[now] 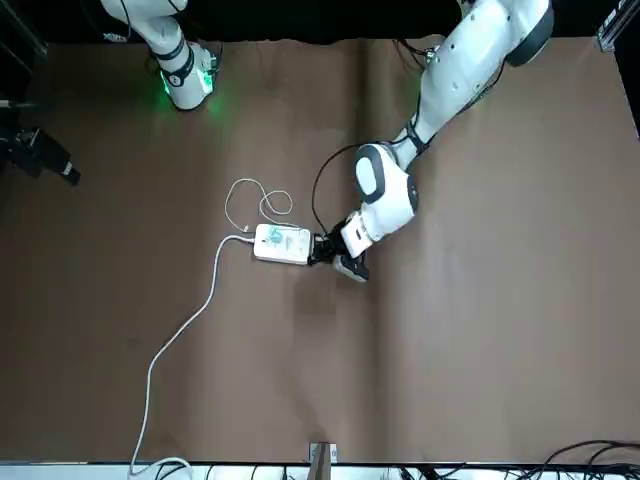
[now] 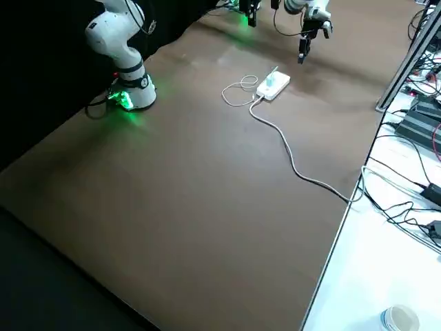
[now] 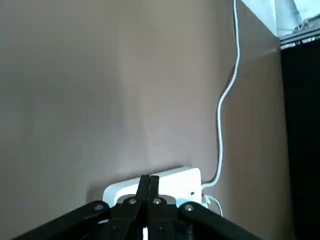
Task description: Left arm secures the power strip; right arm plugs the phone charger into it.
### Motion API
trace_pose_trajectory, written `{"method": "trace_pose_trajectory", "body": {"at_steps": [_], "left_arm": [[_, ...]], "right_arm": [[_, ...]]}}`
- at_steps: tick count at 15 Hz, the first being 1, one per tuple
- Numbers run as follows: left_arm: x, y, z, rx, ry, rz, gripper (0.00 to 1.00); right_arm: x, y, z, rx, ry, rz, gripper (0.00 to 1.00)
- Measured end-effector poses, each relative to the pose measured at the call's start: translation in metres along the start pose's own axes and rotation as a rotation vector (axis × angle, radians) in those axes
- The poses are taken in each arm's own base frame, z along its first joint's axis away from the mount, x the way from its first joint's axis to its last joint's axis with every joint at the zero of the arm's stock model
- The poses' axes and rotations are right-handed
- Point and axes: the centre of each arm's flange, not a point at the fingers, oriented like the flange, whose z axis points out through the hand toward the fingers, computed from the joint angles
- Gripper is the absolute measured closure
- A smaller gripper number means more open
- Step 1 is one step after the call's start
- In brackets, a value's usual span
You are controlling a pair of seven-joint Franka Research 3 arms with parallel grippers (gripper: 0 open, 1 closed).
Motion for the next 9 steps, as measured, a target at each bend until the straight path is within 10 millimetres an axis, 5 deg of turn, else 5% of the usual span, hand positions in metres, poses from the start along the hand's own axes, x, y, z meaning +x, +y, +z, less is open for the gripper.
{"method": "trace_pose_trajectory", "body": {"at_steps": [6, 9], "left_arm": [[0.033, 0.013, -0.041, 0.164, -0.169, 0.024, 0.99], [0.056, 0.019, -0.081, 0.240, -0.216, 0.036, 0.99]], "right_arm": [[0.007, -0.007, 0.014, -0.025, -0.007, -0.013, 0.00], [0.011, -0.008, 0.020, -0.026, -0.010, -0.013, 0.00]]}}
